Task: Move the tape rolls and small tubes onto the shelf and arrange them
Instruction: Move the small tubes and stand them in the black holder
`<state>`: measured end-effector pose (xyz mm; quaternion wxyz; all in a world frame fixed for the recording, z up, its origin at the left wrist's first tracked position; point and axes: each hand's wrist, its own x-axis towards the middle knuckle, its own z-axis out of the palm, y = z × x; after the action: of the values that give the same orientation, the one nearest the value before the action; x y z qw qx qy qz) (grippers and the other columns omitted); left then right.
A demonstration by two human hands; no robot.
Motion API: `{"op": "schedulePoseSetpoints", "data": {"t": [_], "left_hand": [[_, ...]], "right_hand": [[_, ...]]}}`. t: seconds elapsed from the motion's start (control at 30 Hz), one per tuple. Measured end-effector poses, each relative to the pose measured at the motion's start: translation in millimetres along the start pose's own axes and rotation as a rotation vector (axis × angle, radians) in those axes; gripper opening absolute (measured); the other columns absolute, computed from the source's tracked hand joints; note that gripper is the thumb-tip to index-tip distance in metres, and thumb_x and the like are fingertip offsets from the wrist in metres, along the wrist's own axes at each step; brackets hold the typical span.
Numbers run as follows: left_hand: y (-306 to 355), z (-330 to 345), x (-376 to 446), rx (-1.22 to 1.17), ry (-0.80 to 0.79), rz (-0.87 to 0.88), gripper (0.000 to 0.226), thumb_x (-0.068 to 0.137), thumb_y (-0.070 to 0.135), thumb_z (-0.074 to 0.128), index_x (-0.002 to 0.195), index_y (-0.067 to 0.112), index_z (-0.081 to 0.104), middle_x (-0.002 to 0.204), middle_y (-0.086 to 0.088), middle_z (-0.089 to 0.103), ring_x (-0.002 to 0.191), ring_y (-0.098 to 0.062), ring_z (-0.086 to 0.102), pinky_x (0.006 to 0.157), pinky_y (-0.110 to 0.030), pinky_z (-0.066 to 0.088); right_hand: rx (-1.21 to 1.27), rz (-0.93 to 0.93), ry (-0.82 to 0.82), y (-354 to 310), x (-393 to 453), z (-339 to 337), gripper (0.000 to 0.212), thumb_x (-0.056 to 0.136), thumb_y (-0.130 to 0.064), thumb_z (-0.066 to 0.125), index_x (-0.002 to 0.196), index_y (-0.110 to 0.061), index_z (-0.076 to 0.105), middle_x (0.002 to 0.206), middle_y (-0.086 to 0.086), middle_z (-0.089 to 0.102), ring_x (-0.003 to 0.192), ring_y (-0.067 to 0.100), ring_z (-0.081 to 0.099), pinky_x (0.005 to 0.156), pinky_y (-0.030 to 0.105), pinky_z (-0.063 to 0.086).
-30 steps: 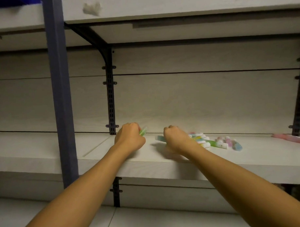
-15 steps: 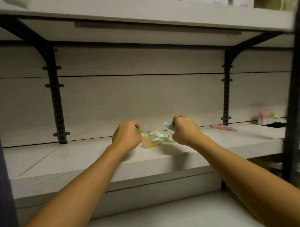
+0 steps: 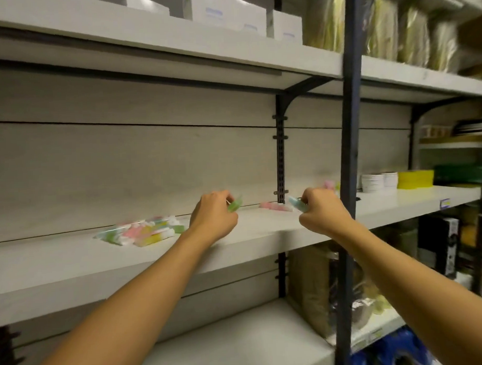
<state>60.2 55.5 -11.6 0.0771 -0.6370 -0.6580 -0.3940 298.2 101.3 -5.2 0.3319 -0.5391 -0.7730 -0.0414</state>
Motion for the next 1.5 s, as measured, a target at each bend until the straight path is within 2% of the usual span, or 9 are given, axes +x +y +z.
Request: {"op": "schedulePoseSetpoints", "data": {"t": [0.3,0.6,0.7,0.83,0.93,1.1,1.23,1.33,1.5], "left_hand": [[90,69,-4,-0.046,-0.052,0.047,0.025,0.085,0.013,0.064,0.107,0.023,0.069,0.102,0.002,0.064,0.088,-0.019,0.061,0.078,-0.040,0.058],[161,131,1,-0.105,-0.034,0.069,0.019,0.091,0.024,0.066,0.110,0.023,0.067,0.105,0.002,0.064,0.092,-0.018,0.059,0.068,-0.027,0.047],[180,151,4,-0.137,-0.052,0.068,0.020,0.092,0.020,0.067,0.112,0.020,0.066,0.101,0.002,0.064,0.086,-0.014,0.060,0.064,-0.024,0.046],[204,177,10,-0.159,-0.100,0.095,0.021,0.090,0.018,0.070,0.111,0.021,0.066,0.100,0.002,0.065,0.085,-0.012,0.062,0.069,-0.027,0.055],[220,200,23,-0.171,-0.110,0.144,0.023,0.089,0.018,0.071,0.112,0.021,0.067,0.104,0.003,0.065,0.089,-0.015,0.063,0.077,-0.036,0.060],[247,238,61,-0.167,-0.103,0.211,0.032,0.089,0.020,0.070,0.120,0.019,0.065,0.114,0.000,0.064,0.095,-0.018,0.062,0.083,-0.039,0.060],[277,271,93,-0.200,-0.096,0.283,0.026,0.091,0.020,0.069,0.116,0.018,0.063,0.109,0.000,0.061,0.092,-0.017,0.061,0.083,-0.038,0.059],[295,292,112,-0.209,-0.088,0.291,0.025,0.091,0.017,0.068,0.116,0.017,0.063,0.108,0.000,0.059,0.094,-0.017,0.057,0.079,-0.032,0.054],[312,331,144,-0.171,-0.075,0.266,0.026,0.093,0.020,0.064,0.118,0.019,0.062,0.111,0.002,0.061,0.092,-0.013,0.043,0.067,-0.020,0.031]], "right_hand": [[0.016,0.084,-0.009,113,-18,-30,0.025,0.082,-0.009,0.071,0.102,-0.015,0.059,0.097,0.003,0.060,0.085,0.016,0.058,0.081,0.028,0.054],[-0.045,0.126,-0.005,204,-22,-54,0.022,0.081,-0.008,0.068,0.100,-0.015,0.060,0.092,0.003,0.058,0.079,0.015,0.054,0.069,0.025,0.043],[-0.062,0.124,-0.015,229,-16,-58,0.022,0.080,-0.007,0.067,0.099,-0.016,0.059,0.092,0.003,0.059,0.077,0.014,0.052,0.067,0.025,0.043],[-0.054,0.136,-0.020,257,-4,-57,0.023,0.082,-0.008,0.068,0.102,-0.015,0.061,0.094,0.003,0.060,0.082,0.016,0.056,0.073,0.028,0.050],[-0.052,0.136,-0.013,277,11,-54,0.022,0.081,-0.008,0.068,0.101,-0.015,0.062,0.094,0.004,0.061,0.081,0.017,0.056,0.075,0.030,0.053],[-0.048,0.156,0.001,313,43,-41,0.020,0.082,-0.009,0.068,0.098,-0.017,0.059,0.094,0.003,0.060,0.081,0.015,0.055,0.076,0.029,0.053],[-0.042,0.170,0.006,348,76,-32,0.021,0.083,-0.009,0.069,0.100,-0.017,0.060,0.096,0.004,0.061,0.084,0.017,0.057,0.080,0.029,0.053],[-0.067,0.173,0.009,369,98,-31,0.020,0.082,-0.008,0.069,0.099,-0.016,0.060,0.096,0.004,0.060,0.084,0.017,0.057,0.080,0.031,0.056],[-0.079,0.167,0.039,402,134,-30,0.019,0.082,-0.008,0.068,0.096,-0.017,0.058,0.093,0.003,0.060,0.081,0.016,0.056,0.074,0.028,0.053]]}}
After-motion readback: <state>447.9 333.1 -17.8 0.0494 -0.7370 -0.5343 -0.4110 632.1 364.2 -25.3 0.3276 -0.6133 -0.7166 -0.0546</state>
